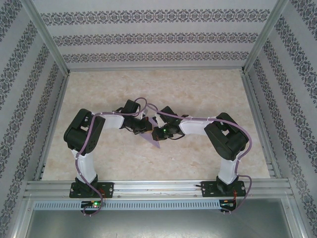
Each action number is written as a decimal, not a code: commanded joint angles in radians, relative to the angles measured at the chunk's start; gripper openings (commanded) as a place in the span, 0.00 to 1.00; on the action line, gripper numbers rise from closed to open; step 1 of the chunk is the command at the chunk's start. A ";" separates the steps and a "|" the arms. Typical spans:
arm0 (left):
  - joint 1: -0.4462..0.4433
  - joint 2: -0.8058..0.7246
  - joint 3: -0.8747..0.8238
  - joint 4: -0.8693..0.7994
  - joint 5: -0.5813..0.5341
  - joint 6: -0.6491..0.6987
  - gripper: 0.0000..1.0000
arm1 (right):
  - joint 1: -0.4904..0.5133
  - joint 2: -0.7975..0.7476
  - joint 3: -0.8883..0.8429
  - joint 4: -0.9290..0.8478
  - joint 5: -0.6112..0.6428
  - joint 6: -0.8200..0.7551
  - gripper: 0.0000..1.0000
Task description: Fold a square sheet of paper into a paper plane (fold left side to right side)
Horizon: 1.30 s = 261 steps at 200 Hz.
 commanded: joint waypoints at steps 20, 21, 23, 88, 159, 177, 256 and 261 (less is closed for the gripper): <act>0.064 0.063 0.060 -0.057 -0.128 0.056 0.00 | 0.011 0.091 -0.062 -0.258 0.175 -0.032 0.00; 0.064 0.064 0.061 -0.057 -0.128 0.056 0.00 | 0.011 0.090 -0.063 -0.258 0.175 -0.032 0.00; 0.065 0.065 0.063 -0.058 -0.128 0.058 0.00 | 0.012 0.090 -0.063 -0.257 0.176 -0.032 0.00; 0.111 0.101 0.145 -0.116 -0.139 0.099 0.00 | 0.015 0.088 -0.076 -0.258 0.176 -0.030 0.00; 0.180 0.157 0.207 -0.123 -0.146 0.124 0.00 | 0.017 0.080 -0.085 -0.255 0.172 -0.027 0.00; 0.204 0.165 0.212 -0.111 -0.147 0.124 0.00 | 0.016 0.078 -0.086 -0.254 0.168 -0.026 0.00; 0.252 0.097 0.258 -0.161 -0.132 0.168 0.00 | 0.014 0.066 -0.088 -0.227 0.138 -0.009 0.00; 0.253 0.065 0.239 -0.149 -0.133 0.164 0.00 | 0.013 0.065 -0.089 -0.225 0.139 -0.008 0.00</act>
